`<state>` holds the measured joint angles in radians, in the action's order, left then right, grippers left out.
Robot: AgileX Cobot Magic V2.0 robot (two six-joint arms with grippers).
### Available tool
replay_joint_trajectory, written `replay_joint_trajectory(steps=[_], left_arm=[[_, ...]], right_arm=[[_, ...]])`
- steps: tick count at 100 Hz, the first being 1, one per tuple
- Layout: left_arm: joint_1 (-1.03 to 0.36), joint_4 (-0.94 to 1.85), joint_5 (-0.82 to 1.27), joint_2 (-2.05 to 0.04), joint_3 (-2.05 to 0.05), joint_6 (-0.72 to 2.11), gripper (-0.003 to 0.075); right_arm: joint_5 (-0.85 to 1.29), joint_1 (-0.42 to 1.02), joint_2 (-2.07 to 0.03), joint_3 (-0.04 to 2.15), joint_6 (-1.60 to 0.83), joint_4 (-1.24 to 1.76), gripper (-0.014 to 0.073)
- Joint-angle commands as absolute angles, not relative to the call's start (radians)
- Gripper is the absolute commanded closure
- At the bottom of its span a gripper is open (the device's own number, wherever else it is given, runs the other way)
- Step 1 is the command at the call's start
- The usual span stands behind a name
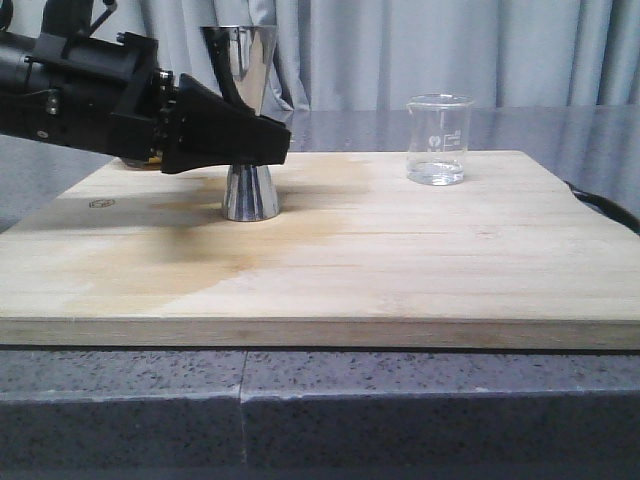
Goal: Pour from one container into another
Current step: 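Lower the jigger onto the board with the left gripper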
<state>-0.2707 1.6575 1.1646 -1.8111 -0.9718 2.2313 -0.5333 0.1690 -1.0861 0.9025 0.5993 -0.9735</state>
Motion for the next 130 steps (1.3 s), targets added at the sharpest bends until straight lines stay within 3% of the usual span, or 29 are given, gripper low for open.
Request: replay_joint_trajectory(steps=[1,77,86,103,130], left_arm=[[-0.270,1.658,1.268,-1.768,-0.987,2.209,0.0737],[-0.270,1.639,1.268,-1.768,-0.987,2.202,0.0734],[-0.270,1.639,1.268,-1.768,-0.987,2.202,0.0692],[-0.270,1.641,1.268,-1.768,-0.987,2.201,0.0545],[-0.270,1.641,1.268,-1.768,-0.987,2.201,0.0488]], right_arm=[[-0.566,0.163,-1.063,0.936,0.595,-0.941,0.0023],[-0.568,0.163,-1.063,0.936,0.595,-0.941,0.0023],[-0.568,0.163,-1.063,0.936,0.595,-0.941,0.0023],[-0.568,0.163,-1.063,0.936,0.595,-0.941,0.0023],[-0.568,0.163,-1.063,0.936,0.595,-0.941,0.0023]])
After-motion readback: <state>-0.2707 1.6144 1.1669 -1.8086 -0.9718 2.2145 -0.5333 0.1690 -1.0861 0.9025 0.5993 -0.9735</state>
